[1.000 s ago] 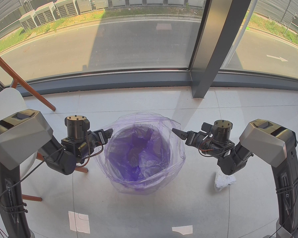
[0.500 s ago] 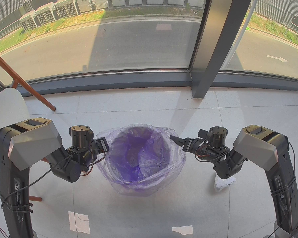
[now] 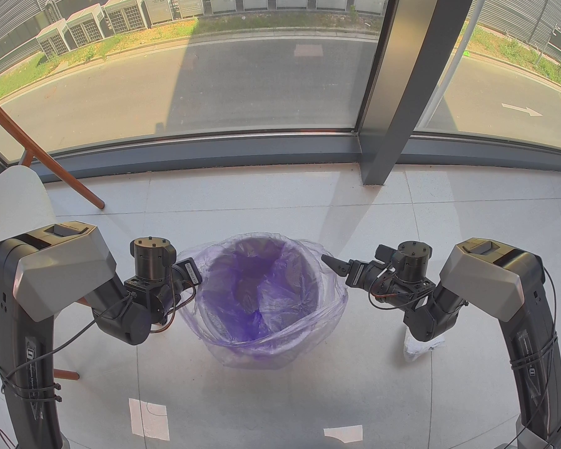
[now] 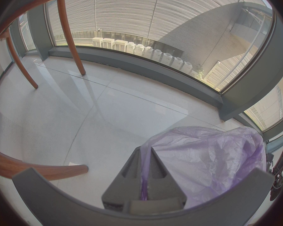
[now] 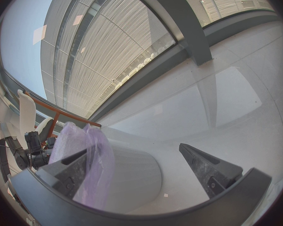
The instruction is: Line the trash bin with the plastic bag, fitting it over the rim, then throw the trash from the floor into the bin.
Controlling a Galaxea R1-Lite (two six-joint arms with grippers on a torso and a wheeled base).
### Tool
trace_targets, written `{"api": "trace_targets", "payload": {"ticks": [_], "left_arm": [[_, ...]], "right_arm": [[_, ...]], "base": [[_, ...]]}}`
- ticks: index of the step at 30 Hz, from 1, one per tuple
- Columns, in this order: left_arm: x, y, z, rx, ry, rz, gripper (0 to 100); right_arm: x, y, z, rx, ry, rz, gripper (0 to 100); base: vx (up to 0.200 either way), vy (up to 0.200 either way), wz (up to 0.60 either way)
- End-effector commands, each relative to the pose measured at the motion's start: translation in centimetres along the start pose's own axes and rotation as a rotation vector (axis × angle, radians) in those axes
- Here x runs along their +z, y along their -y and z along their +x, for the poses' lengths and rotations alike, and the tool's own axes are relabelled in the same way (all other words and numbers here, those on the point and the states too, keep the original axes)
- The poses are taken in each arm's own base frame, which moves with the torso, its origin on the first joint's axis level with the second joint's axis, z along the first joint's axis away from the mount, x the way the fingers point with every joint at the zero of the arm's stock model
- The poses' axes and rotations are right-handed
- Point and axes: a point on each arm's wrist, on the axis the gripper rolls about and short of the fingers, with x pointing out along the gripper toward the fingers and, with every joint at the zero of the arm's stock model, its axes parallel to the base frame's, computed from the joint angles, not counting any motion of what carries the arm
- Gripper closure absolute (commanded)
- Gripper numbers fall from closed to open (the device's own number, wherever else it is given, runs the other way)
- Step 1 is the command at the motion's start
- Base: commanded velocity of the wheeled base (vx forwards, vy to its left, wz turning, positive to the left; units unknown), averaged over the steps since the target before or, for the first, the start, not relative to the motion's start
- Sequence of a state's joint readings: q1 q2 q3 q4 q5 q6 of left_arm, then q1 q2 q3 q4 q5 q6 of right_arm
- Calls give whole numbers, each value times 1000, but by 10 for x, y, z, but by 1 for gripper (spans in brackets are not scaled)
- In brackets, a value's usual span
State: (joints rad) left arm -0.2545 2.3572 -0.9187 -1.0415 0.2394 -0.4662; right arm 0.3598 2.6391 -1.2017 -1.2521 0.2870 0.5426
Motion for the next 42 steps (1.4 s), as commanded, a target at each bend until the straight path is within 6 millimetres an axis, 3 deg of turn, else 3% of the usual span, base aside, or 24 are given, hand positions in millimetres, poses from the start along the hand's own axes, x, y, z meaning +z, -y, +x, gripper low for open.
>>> {"api": "trace_targets", "payload": {"ticks": [1,5,12,16,22,26,31,33,42], "left_arm": [[29,4,-38,-22,50,-61,100],[15,-9,-60,-11,-19,-93,100],[23,-12,-74,-64,-1,-347,100],[28,-11,-79,-74,4,-484,100],[15,-15,-78,-37,-33,-622,100],[5,-21,-81,5,-61,-640,100],[-38,-42,-68,199,-88,-484,100],[-45,-45,-65,232,-50,-454,100],[-57,-19,-57,150,-36,-427,100]], "right_arm": [[23,-22,-26,19,16,3,0],[16,-32,-52,38,-10,57,0],[2,-27,-88,65,-20,123,0],[8,-28,-112,29,-39,147,0],[11,-44,-121,46,-38,126,0],[17,-56,-130,63,-29,118,0],[21,-62,-142,46,-18,118,0],[21,-64,-147,26,-9,120,0],[44,-88,-172,63,66,95,0]], "base": [[0,0,0],[0,0,0],[0,0,0],[0,0,0],[0,0,0],[0,0,0],[0,0,0],[0,0,0],[0,0,0]]}}
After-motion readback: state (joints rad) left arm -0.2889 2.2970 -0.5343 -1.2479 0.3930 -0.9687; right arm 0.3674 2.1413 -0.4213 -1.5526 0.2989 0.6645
